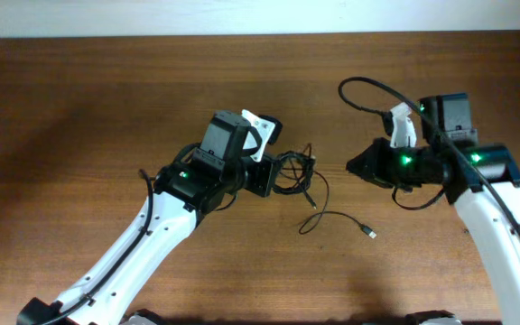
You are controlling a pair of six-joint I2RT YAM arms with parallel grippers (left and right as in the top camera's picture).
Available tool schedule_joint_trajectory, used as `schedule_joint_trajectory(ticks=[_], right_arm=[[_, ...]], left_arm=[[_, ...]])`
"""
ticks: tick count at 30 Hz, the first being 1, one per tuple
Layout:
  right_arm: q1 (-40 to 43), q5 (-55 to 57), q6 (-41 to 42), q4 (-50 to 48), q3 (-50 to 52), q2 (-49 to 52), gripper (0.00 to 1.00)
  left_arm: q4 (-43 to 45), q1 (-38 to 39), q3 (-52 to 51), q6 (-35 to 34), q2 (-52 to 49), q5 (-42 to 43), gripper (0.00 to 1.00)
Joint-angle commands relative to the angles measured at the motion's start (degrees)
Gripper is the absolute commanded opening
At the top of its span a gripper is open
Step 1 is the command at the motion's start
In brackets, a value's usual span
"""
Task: Untangle cables
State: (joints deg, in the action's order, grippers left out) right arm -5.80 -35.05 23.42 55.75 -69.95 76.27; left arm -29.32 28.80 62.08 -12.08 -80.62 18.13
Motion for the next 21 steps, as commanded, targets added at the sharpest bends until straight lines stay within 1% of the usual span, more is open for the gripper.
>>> schedule_joint_trajectory(ticks=[1, 2, 3, 4, 5, 6, 7, 8, 9, 10, 11, 12, 13, 14, 15, 17, 18, 19, 20, 21], right_arm=[[0.15, 0.28, 3.52, 0.7, -0.76, 0.72, 0.54], [0.15, -0.61, 7.37, 1.01, -0.74, 3.3, 0.54], [0.15, -1.6, 8.83, 0.85, -0.74, 5.18, 0.54], [0.13, -3.98, 8.83, 0.87, -0.74, 7.06, 0.57], [-0.57, -5.66, 9.51, 0.72, -0.74, 9.6, 0.65], [-1.05, -5.77, 10.14, 0.35, -0.74, 11.61, 0.64], [-1.33, -6.03, 10.27, 0.24, -0.74, 12.81, 0.61], [-1.7, -6.8, 11.45, 0.22, -0.74, 14.23, 0.55], [-2.25, -6.75, 12.87, -0.09, -0.74, 15.15, 0.51], [-3.61, -6.73, 16.61, -0.74, -0.74, 16.37, 0.44], [-4.0, -6.75, 18.18, -2.23, -0.74, 16.74, 0.2], [-4.0, -6.54, 19.76, -3.13, -0.74, 16.81, 0.04], [-3.98, -6.54, 20.59, -4.31, -0.76, 16.76, 0.04], [-3.93, -6.1, 20.31, -5.09, -0.79, 16.33, 0.04], [-3.65, -4.87, 17.2, -8.46, -1.2, 12.87, 0.04], [-4.09, -4.17, 13.27, -10.99, -1.53, 6.95, 0.04], [-5.66, -0.83, 12.31, -9.51, -1.53, 3.26, 0.04], [-7.21, 2.05, 12.11, -8.33, -1.53, 1.05, 0.04], [-9.53, 2.8, 10.36, -7.52, -1.53, -0.57, 0.04], [-11.69, 3.48, 10.43, -6.27, -1.53, -0.83, 0.04]], left_arm=[[0.57, -0.07, 0.42, 6.32, -0.15, 6.58, 0.0], [0.52, -0.07, 0.42, 16.72, -0.15, 11.67, 0.0], [0.52, -0.07, 0.42, 20.96, -0.15, 11.65, 0.0], [0.57, -0.07, 0.42, 25.14, -0.15, 11.65, 0.0], [0.57, -0.07, 0.42, 28.57, -0.15, 11.65, 0.0], [0.57, -0.07, 0.42, 32.13, -0.15, 11.67, 0.0], [0.57, -0.07, 0.42, 34.14, -0.15, 11.65, 0.0], [0.59, -0.07, 0.42, 35.82, -0.15, 11.65, 0.0], [0.63, -0.07, 0.42, 36.22, -0.15, 11.65, 0.0], [1.05, -0.07, 0.42, 36.22, -0.15, 11.65, 0.0], [1.44, -0.07, 0.42, 36.22, -0.15, 11.65, 0.0], [1.42, -0.07, 0.42, 36.22, -0.15, 11.58, 0.0], [1.4, -0.07, 0.42, 36.2, -0.15, 10.27, 0.0], [1.16, -0.07, 0.42, 35.54, -0.15, 7.85, 0.0], [0.15, -0.07, 0.42, 28.46, -0.15, 3.89, 0.0], [-0.09, -0.07, 0.42, 18.29, -0.17, 2.86, 0.0], [0.02, -0.07, 0.42, 10.43, -0.17, 3.04, 0.0], [0.35, -0.07, 0.42, 5.86, -0.2, 3.04, 0.0], [1.16, -0.07, 0.42, 0.83, -0.22, 3.02, 0.0], [2.4, -0.07, 0.42, -4.31, -0.22, 3.02, 0.0]])
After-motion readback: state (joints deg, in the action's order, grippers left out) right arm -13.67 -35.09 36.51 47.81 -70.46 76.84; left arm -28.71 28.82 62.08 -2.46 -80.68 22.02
